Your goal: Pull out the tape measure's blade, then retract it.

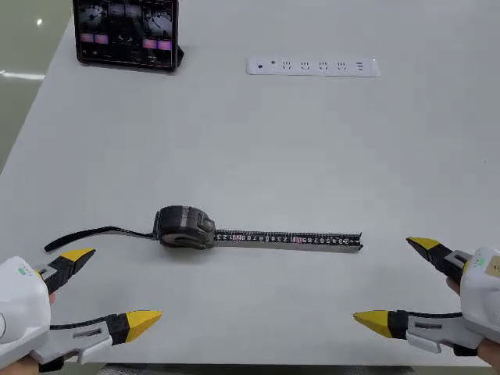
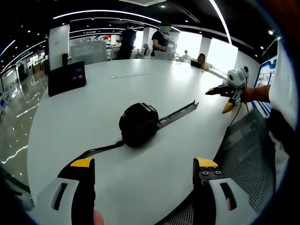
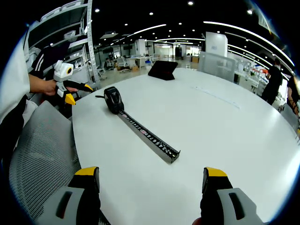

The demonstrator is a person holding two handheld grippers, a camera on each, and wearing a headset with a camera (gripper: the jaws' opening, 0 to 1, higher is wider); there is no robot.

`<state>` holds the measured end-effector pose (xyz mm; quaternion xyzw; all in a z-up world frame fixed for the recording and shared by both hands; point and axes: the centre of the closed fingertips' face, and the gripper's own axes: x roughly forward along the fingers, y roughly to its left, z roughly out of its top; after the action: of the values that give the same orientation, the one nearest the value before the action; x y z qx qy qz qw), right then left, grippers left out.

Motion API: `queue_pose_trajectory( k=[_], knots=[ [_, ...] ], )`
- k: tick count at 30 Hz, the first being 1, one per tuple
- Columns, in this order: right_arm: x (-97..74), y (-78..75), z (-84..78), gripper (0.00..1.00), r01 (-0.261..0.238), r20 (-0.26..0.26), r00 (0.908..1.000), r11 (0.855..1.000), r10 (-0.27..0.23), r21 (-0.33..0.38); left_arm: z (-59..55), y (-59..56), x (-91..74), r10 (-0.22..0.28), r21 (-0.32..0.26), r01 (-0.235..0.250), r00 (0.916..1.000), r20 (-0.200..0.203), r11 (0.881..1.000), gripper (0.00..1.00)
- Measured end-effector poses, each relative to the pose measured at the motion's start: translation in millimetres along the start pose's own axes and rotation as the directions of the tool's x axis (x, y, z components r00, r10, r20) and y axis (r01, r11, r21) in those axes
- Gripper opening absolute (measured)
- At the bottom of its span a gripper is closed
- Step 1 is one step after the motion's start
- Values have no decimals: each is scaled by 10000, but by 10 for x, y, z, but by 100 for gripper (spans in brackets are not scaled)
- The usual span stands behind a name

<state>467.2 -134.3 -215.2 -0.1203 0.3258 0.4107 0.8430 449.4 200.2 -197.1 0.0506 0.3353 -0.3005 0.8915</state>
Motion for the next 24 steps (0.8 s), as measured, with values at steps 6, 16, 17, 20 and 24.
queue_pose_trajectory(
  k=[6,16,17,20,24],
  knots=[
    [-7,7,7,89,-3,45,10000,10000,3,56,0,13,-13,9,-27,-9,10000,16,10000,83],
    [-11,35,-27,90,-4,-1,10000,10000,4,94,-2,41,-27,12,-104,-12,10000,22,9999,84],
    [-10,45,-26,90,-15,-8,10000,10000,15,83,1,43,-30,14,-103,-14,10000,41,9999,84],
    [-15,45,-21,90,-18,4,10000,10000,18,84,1,40,-34,1,-64,0,10000,17,10000,84],
    [-16,54,-16,90,-48,-2,10000,10000,48,72,16,50,-39,65,-89,-64,10000,67,9999,85]
  ],
)
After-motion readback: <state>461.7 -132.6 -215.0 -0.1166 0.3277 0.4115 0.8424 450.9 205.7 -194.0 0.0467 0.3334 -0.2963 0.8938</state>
